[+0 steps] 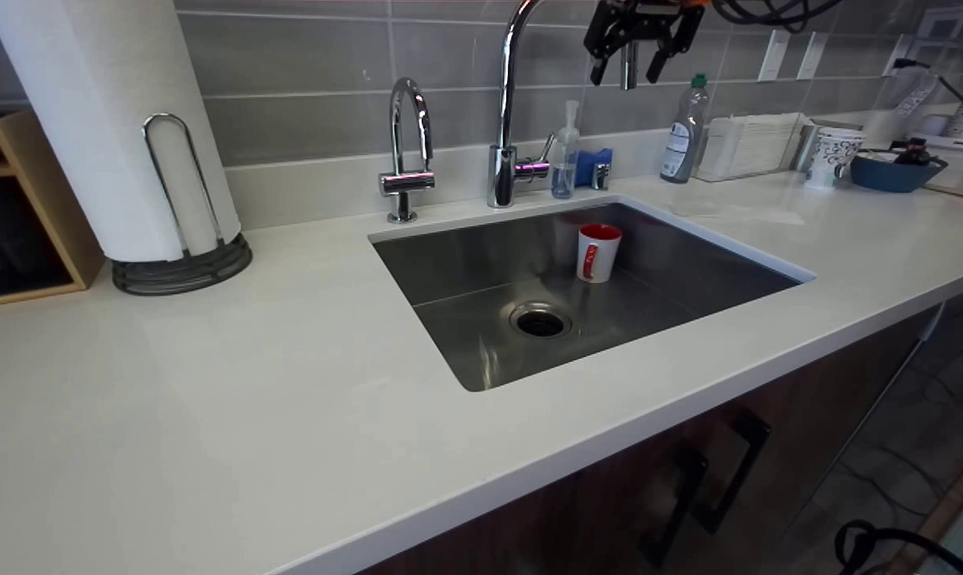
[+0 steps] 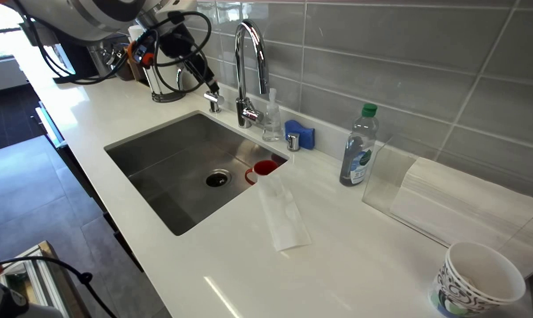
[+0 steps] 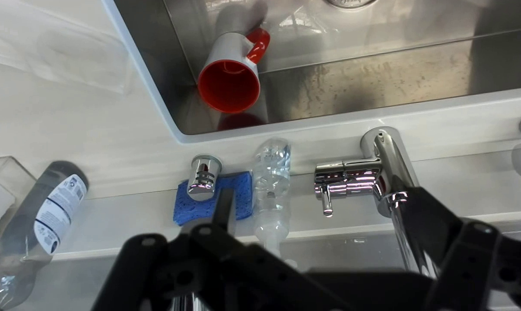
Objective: Open the tap
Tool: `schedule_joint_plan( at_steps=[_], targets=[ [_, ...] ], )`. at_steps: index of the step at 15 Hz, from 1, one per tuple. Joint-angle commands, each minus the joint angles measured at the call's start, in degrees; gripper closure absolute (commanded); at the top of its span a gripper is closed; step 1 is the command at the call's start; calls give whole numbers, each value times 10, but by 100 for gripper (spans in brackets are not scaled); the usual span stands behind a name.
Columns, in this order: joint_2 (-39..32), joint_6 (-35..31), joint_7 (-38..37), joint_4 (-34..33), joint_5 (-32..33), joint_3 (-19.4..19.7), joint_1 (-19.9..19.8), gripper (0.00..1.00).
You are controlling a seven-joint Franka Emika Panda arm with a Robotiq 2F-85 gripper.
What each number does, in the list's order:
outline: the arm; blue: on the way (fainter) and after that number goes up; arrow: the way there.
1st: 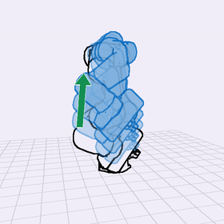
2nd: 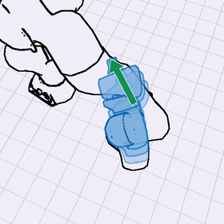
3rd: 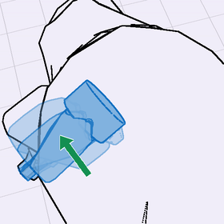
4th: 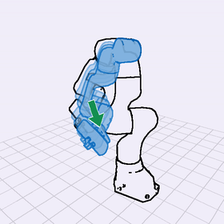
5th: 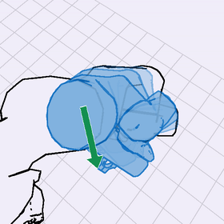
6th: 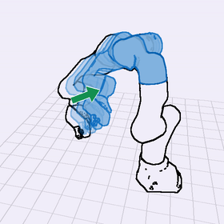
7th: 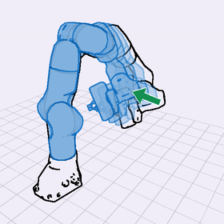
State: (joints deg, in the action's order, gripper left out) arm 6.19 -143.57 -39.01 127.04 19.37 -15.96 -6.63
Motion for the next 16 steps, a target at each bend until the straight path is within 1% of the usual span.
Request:
schedule_joint_plan(
  at_steps=[1, 6, 11, 14, 16],
  targets=[
    [-1, 2, -1, -2, 4, 31, 31, 0],
    [-1, 2, -1, -2, 4, 31, 31, 0],
    [-65, 17, -127, -53, 102, 34, 46, 0],
    [-106, 11, -190, -83, 149, 53, 68, 0],
    [-132, 5, -217, -104, 159, 71, 86, 0]
  ],
)
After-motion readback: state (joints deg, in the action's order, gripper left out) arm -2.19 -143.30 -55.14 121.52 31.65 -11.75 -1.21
